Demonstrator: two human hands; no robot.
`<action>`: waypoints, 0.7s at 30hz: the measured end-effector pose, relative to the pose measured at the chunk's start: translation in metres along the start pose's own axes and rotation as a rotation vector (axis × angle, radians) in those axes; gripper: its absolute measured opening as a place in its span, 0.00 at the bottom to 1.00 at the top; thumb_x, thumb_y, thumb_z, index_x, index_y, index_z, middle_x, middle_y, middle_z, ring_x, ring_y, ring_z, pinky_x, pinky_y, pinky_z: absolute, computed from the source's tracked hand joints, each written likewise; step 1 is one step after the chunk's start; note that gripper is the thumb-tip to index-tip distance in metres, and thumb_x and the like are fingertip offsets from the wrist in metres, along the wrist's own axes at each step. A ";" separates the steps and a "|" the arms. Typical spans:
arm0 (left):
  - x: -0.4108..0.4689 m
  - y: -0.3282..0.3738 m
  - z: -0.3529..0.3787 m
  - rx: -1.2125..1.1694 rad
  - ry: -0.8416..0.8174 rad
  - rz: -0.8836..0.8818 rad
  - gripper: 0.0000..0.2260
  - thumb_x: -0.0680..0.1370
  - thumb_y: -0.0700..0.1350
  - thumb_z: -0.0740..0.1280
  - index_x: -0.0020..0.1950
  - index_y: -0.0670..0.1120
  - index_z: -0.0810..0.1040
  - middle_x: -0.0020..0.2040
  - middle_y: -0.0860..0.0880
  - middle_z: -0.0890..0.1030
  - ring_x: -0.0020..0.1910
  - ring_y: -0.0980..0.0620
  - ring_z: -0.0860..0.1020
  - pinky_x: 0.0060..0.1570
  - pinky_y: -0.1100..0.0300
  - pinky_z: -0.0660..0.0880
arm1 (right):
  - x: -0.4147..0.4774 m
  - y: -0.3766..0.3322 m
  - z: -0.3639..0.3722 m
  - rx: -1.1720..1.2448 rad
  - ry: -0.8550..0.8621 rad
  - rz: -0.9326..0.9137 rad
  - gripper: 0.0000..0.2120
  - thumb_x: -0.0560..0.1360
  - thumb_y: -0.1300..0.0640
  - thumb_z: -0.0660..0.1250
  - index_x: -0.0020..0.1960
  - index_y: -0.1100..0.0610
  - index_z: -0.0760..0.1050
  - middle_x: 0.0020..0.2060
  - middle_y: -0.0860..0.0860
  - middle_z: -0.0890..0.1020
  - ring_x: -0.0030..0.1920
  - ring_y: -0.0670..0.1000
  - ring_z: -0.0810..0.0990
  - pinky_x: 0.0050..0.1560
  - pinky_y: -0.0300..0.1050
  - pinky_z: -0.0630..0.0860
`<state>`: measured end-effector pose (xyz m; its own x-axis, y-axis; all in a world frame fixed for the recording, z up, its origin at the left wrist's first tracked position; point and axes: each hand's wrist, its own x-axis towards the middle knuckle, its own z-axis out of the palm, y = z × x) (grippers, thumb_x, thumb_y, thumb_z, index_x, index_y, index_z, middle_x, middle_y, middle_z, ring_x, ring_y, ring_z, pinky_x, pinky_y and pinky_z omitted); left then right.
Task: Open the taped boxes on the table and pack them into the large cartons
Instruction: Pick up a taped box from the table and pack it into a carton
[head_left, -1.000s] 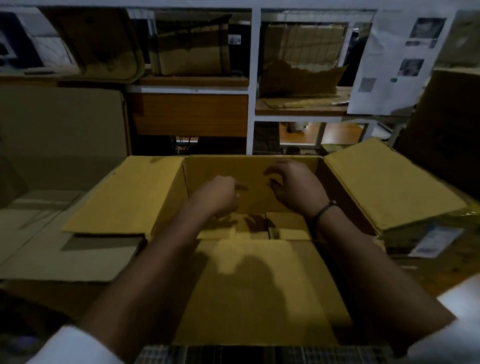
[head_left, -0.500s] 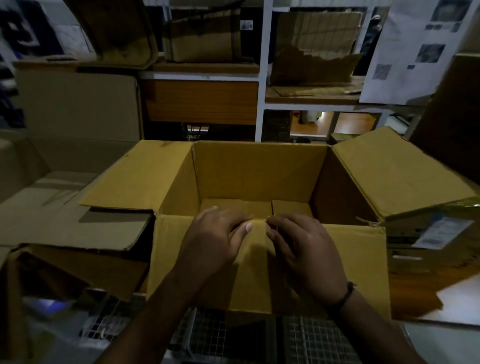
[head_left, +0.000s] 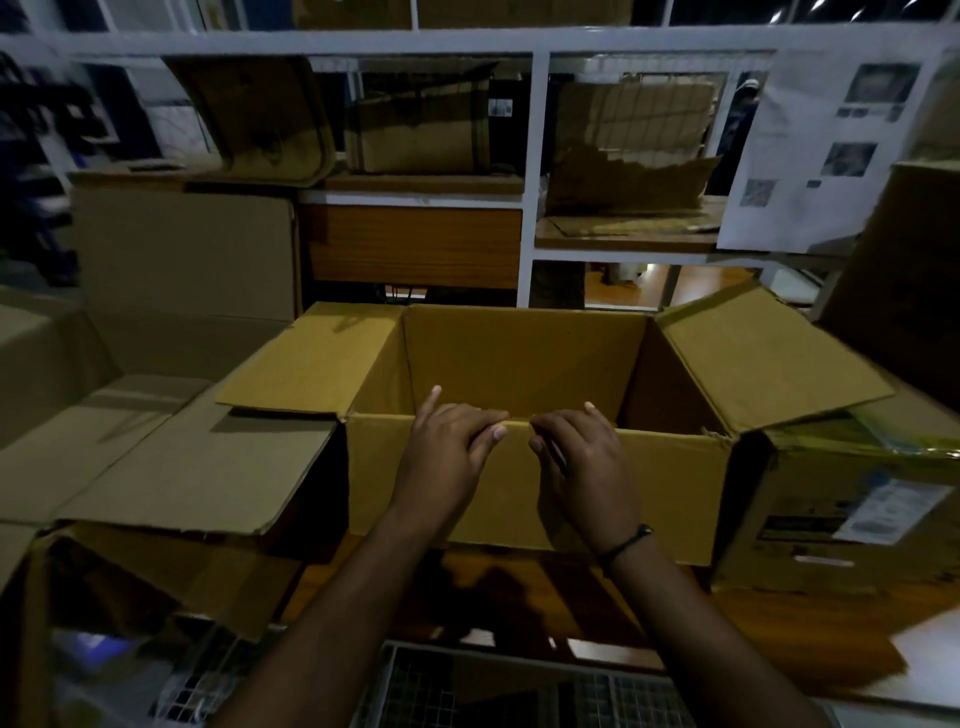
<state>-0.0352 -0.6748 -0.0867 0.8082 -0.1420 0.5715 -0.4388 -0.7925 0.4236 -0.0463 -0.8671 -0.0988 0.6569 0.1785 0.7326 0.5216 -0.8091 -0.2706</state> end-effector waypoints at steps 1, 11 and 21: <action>0.005 -0.003 0.002 0.006 0.003 -0.002 0.11 0.84 0.53 0.65 0.62 0.54 0.84 0.54 0.56 0.84 0.57 0.58 0.78 0.80 0.53 0.51 | 0.005 0.003 0.004 -0.006 -0.006 0.005 0.07 0.79 0.59 0.71 0.57 0.56 0.80 0.51 0.53 0.83 0.53 0.54 0.80 0.72 0.59 0.69; 0.024 -0.008 -0.001 0.045 -0.042 0.013 0.13 0.84 0.55 0.63 0.64 0.54 0.82 0.58 0.54 0.84 0.60 0.55 0.79 0.75 0.54 0.57 | 0.008 -0.006 0.007 -0.098 -0.129 0.011 0.14 0.82 0.55 0.65 0.67 0.55 0.73 0.62 0.52 0.77 0.67 0.54 0.74 0.79 0.59 0.56; -0.003 0.015 -0.038 0.211 -0.199 -0.010 0.23 0.82 0.58 0.64 0.76 0.54 0.71 0.76 0.54 0.70 0.74 0.53 0.65 0.71 0.54 0.64 | -0.053 -0.010 -0.023 -0.414 -0.529 -0.132 0.59 0.64 0.27 0.68 0.83 0.54 0.46 0.81 0.59 0.42 0.80 0.64 0.37 0.75 0.69 0.40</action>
<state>-0.0588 -0.6635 -0.0558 0.8825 -0.2303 0.4101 -0.3557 -0.8973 0.2615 -0.0987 -0.8807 -0.1205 0.8346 0.4548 0.3107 0.4337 -0.8904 0.1385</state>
